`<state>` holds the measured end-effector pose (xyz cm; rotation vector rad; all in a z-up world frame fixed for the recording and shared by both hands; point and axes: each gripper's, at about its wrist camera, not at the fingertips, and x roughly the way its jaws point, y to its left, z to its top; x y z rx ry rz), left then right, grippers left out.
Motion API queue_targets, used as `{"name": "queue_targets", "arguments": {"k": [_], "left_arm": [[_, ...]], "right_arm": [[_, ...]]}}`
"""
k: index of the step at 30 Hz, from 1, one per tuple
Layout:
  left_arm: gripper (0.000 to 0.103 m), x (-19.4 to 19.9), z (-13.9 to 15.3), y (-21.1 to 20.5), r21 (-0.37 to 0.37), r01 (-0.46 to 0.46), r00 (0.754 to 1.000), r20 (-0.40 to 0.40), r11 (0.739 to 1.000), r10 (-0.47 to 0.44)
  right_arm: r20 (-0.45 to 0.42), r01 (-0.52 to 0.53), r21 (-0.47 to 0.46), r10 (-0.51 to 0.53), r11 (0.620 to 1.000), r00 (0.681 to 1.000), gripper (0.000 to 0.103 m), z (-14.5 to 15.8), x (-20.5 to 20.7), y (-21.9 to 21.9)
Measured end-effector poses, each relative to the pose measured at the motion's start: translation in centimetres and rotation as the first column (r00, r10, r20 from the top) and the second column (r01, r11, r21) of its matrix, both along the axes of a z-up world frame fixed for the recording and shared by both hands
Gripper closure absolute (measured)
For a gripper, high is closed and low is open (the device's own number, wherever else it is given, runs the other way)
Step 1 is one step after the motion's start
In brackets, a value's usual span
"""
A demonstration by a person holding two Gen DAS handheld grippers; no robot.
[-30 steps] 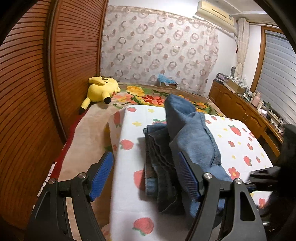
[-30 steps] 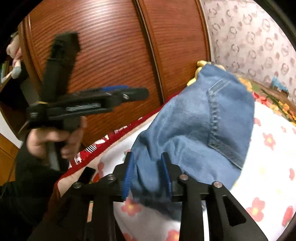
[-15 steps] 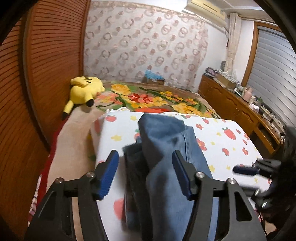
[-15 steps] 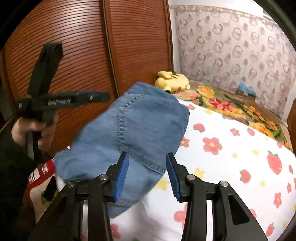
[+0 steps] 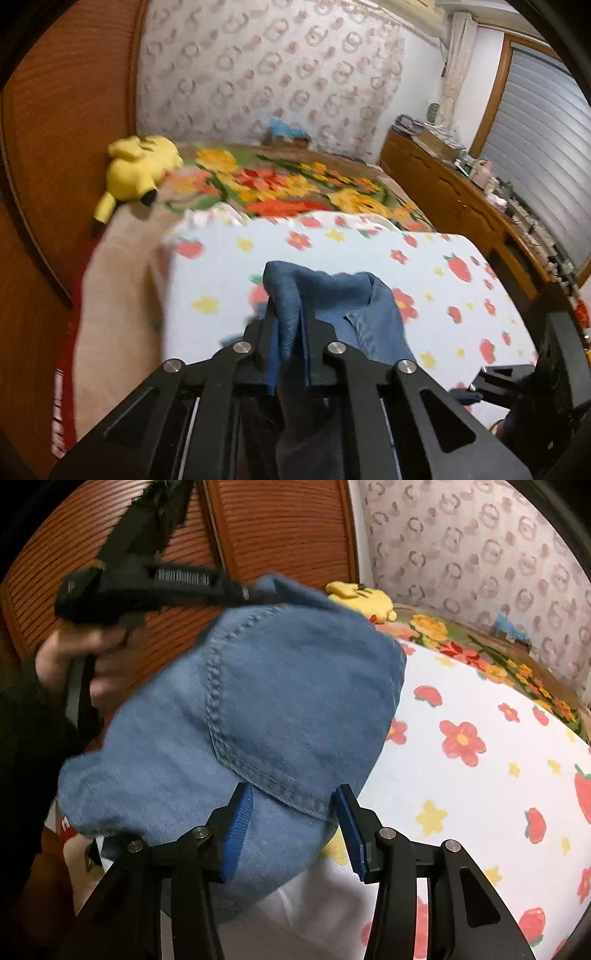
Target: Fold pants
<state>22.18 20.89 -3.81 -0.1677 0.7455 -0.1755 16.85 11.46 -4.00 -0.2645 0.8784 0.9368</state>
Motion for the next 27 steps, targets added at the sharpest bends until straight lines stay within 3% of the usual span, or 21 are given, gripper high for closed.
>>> {"name": "queue_targets", "arguments": {"k": [4, 8, 13, 18, 27], "left_arm": [[0.093, 0.7, -0.9, 2.6, -0.018, -0.054, 0.998, -0.026, 0.998, 0.053], [0.089, 0.6, -2.3, 2.6, -0.007, -0.052, 0.997, -0.063, 0.999, 0.051], [0.055, 0.1, -3.3, 2.2, 0.036, -0.069, 0.994, -0.081, 0.997, 0.072], [0.054, 0.0, -6.2, 2.1, 0.005, -0.062, 0.988, -0.142, 0.998, 0.062], [0.054, -0.5, -7.7, 1.9, -0.059, -0.034, 0.986, -0.168, 0.998, 0.024]], "right_arm": [[-0.043, -0.026, -0.001, 0.026, 1.000, 0.999, 0.055, -1.2, -1.0, 1.0], [-0.070, -0.034, 0.016, 0.035, 0.999, 0.997, 0.055, -1.3, -1.2, 1.6], [-0.024, 0.003, 0.037, -0.002, 0.999, 1.000, 0.052, 0.5, 0.4, 1.0], [0.002, 0.045, 0.022, -0.046, 0.999, 0.999, 0.045, 1.0, 4.2, 3.1], [-0.177, 0.023, 0.051, -0.013, 0.998, 0.984, 0.044, -3.2, 10.4, 5.0]]}}
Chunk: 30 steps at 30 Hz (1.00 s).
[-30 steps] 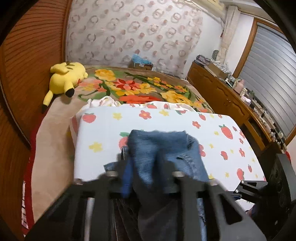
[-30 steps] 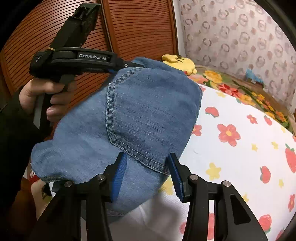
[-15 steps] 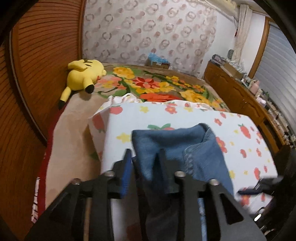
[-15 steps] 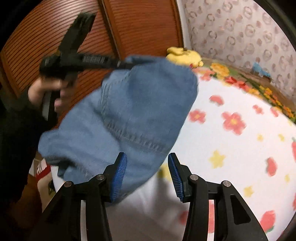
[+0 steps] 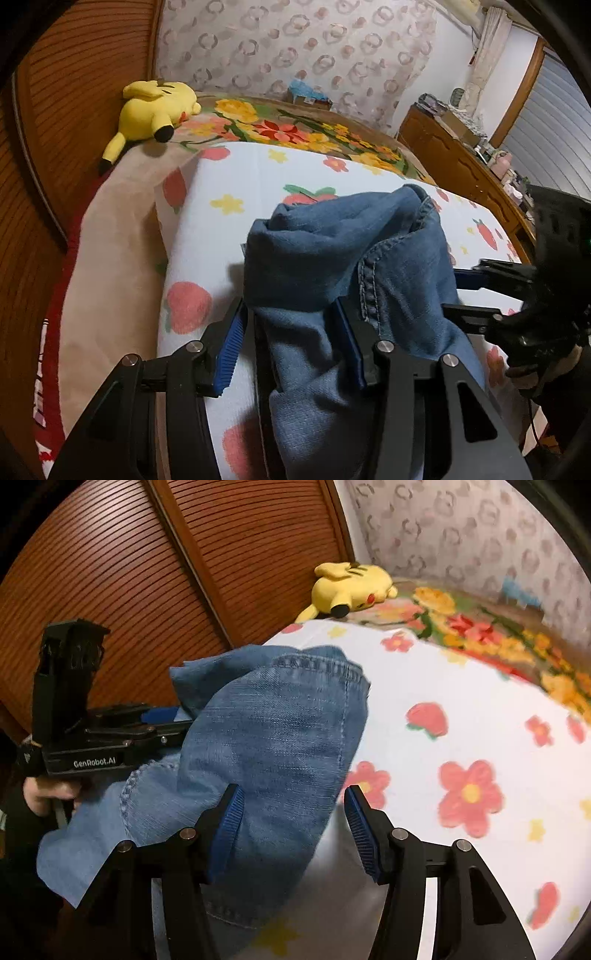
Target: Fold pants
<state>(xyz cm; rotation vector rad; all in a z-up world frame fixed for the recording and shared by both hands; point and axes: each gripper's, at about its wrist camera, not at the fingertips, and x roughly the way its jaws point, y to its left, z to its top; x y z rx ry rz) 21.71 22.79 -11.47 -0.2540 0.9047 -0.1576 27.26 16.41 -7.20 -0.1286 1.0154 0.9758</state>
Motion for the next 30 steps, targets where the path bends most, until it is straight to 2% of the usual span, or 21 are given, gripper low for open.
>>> {"name": "queue_targets", "arguments": {"k": [3, 5, 7, 8, 10, 14, 21, 24, 27, 30], "left_arm": [[0.060, 0.1, -0.2, 0.0, -0.038, 0.024, 1.000, -0.005, 0.999, -0.024], [0.063, 0.0, -0.2, -0.1, -0.031, 0.028, 1.000, -0.001, 0.999, -0.028], [0.071, -0.3, 0.0, -0.1, -0.036, 0.035, 0.999, 0.003, 0.999, -0.035], [0.077, -0.4, 0.1, -0.2, -0.042, 0.040, 0.999, 0.005, 0.998, -0.040], [0.080, -1.2, 0.8, -0.4, -0.042, 0.044, 0.999, 0.020, 0.998, -0.044], [0.081, -2.8, 3.4, -0.1, -0.068, 0.046, 0.996, 0.084, 0.997, -0.040], [0.081, -4.2, 9.6, 2.0, -0.055, -0.002, 0.975, 0.221, 0.999, 0.014], [0.081, -3.7, 12.0, 3.6, -0.054, -0.028, 0.963, 0.267, 0.998, 0.042], [0.081, -1.8, 14.1, 4.7, -0.016, -0.050, 0.954, 0.296, 0.999, 0.053], [0.081, 1.5, 14.3, 5.1, 0.021, -0.057, 0.958, 0.281, 0.998, 0.049]], "right_arm": [[-0.049, -0.017, 0.037, 0.019, 0.999, 0.999, 0.045, -0.7, 1.0, 0.3], [-0.098, -0.029, 0.061, 0.035, 0.998, 0.995, 0.055, -1.7, 2.8, 0.3], [-0.101, -0.061, 0.094, 0.071, 0.994, 0.992, 0.076, -1.9, 3.6, 0.8], [-0.094, -0.073, 0.096, 0.082, 0.993, 0.992, 0.080, -1.9, 3.5, 0.9], [-0.077, -0.086, 0.116, 0.095, 0.990, 0.992, 0.086, -1.2, 3.5, 0.8], [-0.009, -0.141, 0.168, 0.144, 0.976, 0.989, 0.087, 1.3, 3.6, 1.3], [0.116, -0.252, 0.207, 0.232, 0.945, 0.966, 0.088, 5.5, 4.1, 3.3], [0.158, -0.288, 0.222, 0.257, 0.932, 0.954, 0.088, 7.2, 5.0, 3.8], [0.183, -0.288, 0.241, 0.248, 0.927, 0.951, 0.088, 7.8, 6.3, 4.4], [0.179, -0.247, 0.233, 0.208, 0.941, 0.962, 0.088, 7.2, 8.6, 4.8]]}}
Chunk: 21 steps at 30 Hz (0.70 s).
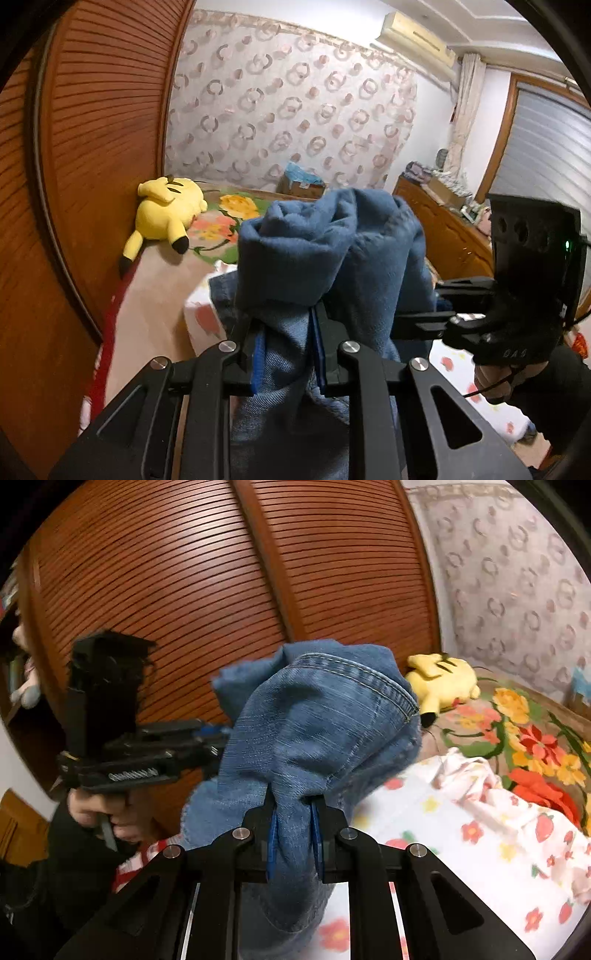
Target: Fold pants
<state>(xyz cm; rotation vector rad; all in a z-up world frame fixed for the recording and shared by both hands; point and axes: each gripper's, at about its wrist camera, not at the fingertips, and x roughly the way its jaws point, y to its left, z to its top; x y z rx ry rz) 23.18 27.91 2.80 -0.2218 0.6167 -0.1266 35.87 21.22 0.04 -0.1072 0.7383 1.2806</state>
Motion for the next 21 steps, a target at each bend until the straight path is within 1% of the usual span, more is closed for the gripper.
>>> {"name": "queue_targets", "arguments": {"k": [3, 5, 6, 7, 8, 9, 10, 11, 12, 13, 15, 17, 20, 21], "left_arm": [[0.080, 4.2, -1.7, 0.2, 0.028, -0.003, 0.998, -0.056, 1.000, 0.005], [0.079, 6.5, -3.4, 0.1, 0.043, -0.004, 0.996, -0.094, 0.999, 0.008], [0.078, 8.0, -4.6, -0.1, 0.050, -0.001, 0.993, -0.117, 0.999, 0.007], [0.078, 8.8, -5.4, -0.2, 0.053, -0.002, 0.991, -0.133, 0.999, 0.009], [0.076, 9.1, -5.7, -0.3, 0.054, -0.005, 0.989, -0.146, 0.999, 0.013], [0.071, 9.8, -6.5, -0.3, 0.059, -0.016, 0.986, -0.163, 0.998, 0.025], [0.068, 9.8, -6.5, -0.4, 0.056, -0.016, 0.986, -0.164, 0.998, 0.025], [0.058, 9.8, -6.6, -0.4, 0.049, -0.015, 0.987, -0.160, 0.999, 0.023], [0.053, 9.6, -6.7, -0.4, 0.047, -0.019, 0.987, -0.157, 0.999, 0.027], [0.053, 9.3, -6.6, -0.5, 0.051, -0.020, 0.988, -0.152, 0.999, 0.027], [0.052, 8.2, -6.2, -1.1, 0.067, -0.015, 0.990, -0.138, 0.998, 0.024], [0.052, 7.2, -6.1, -1.7, 0.092, -0.021, 0.991, -0.129, 0.996, 0.033], [0.052, 5.7, -6.4, -2.8, 0.118, -0.009, 0.991, -0.130, 0.993, 0.024], [0.052, 5.0, -6.7, -3.4, 0.128, -0.003, 0.991, -0.135, 0.992, 0.021]], "right_arm": [[-0.017, 0.058, -0.043, -0.059, 0.997, 0.998, 0.087, -2.8, 3.1, 0.2], [-0.025, 0.103, -0.091, -0.106, 0.991, 0.994, 0.082, -5.0, 5.1, 0.1], [-0.027, 0.140, -0.124, -0.145, 0.982, 0.989, 0.077, -6.4, 6.2, -0.2], [-0.037, 0.166, -0.151, -0.174, 0.974, 0.984, 0.073, -7.6, 7.3, 0.0], [-0.053, 0.187, -0.184, -0.200, 0.965, 0.978, 0.071, -8.9, 8.2, -0.3], [-0.058, 0.209, -0.220, -0.226, 0.953, 0.972, 0.066, -10.3, 9.1, -0.5], [-0.048, 0.232, -0.254, -0.252, 0.939, 0.967, 0.062, -11.2, 9.8, -0.7], [-0.033, 0.252, -0.284, -0.272, 0.925, 0.962, 0.062, -12.0, 10.2, -0.9], [-0.027, 0.268, -0.300, -0.289, 0.915, 0.957, 0.061, -12.6, 10.6, -1.3], [-0.027, 0.275, -0.305, -0.297, 0.912, 0.954, 0.057, -12.9, 10.9, -1.5], [0.013, 0.303, -0.305, -0.314, 0.903, 0.949, 0.054, -12.9, 11.3, -1.5], [0.038, 0.321, -0.300, -0.325, 0.898, 0.945, 0.053, -12.4, 10.8, -1.8], [0.107, 0.368, -0.264, -0.352, 0.891, 0.930, 0.053, -11.1, 10.2, -1.3], [0.115, 0.369, -0.248, -0.351, 0.896, 0.929, 0.053, -10.8, 9.1, -2.1]]}}
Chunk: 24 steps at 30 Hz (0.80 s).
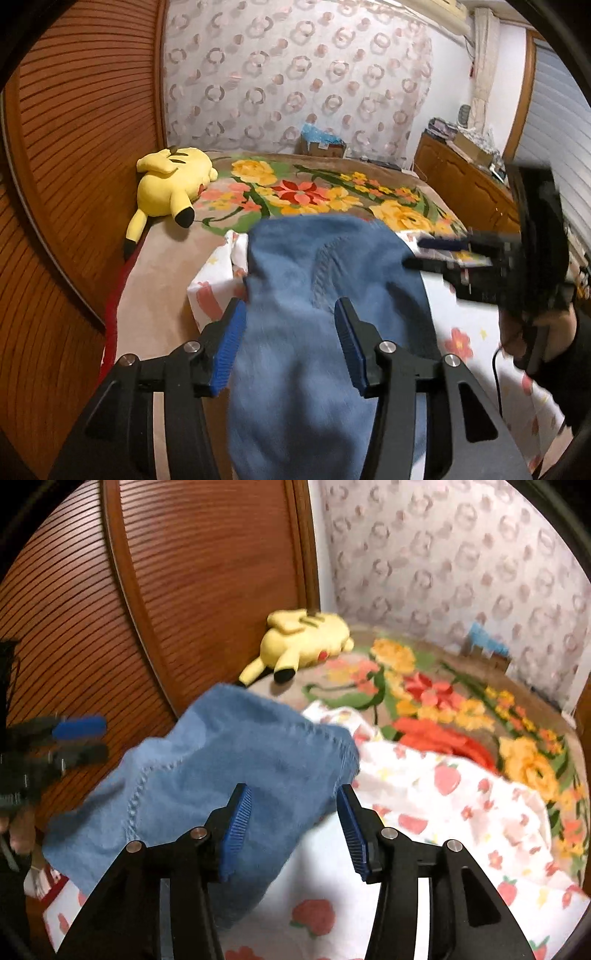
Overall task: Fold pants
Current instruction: 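Lower the folded jeans onto the bed beside the plush toy and open both tools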
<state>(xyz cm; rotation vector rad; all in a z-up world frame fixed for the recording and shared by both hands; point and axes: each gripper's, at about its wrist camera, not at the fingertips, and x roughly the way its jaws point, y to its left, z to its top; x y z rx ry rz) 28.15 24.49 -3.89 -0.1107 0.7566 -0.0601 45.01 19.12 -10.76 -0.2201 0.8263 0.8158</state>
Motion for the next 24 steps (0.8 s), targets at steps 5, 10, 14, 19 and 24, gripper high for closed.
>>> {"name": "queue_targets", "arguments": {"k": [5, 10, 14, 19, 24], "left_arm": [[0.052, -2.6, -1.7, -1.8, 0.041, 0.003, 1.000, -0.029, 0.999, -0.002], [0.052, -4.3, -4.7, -3.0, 0.081, -0.012, 0.996, -0.084, 0.997, 0.019], [0.052, -4.9, -5.4, -3.2, 0.093, -0.036, 0.996, -0.073, 0.995, 0.043], [0.051, -6.5, -3.3, -4.4, 0.069, -0.029, 0.999, -0.015, 0.997, 0.030], [0.024, -8.7, -0.5, -6.2, 0.077, -0.033, 0.997, 0.069, 0.996, 0.028]], "right_arm": [[0.004, -0.073, 0.034, 0.073, 0.997, 0.997, 0.053, -0.1, -3.8, -0.3], [-0.009, -0.088, 0.008, 0.088, 0.996, 0.996, 0.053, -1.8, -4.8, -0.7], [-0.012, -0.071, 0.030, 0.072, 0.997, 0.997, 0.053, 0.3, -6.4, -2.2], [0.022, -0.051, 0.061, 0.049, 0.997, 0.999, 0.053, 4.9, -10.1, -5.3], [0.053, -0.034, 0.087, 0.029, 0.996, 0.998, 0.053, 6.8, -13.5, -8.7]]}}
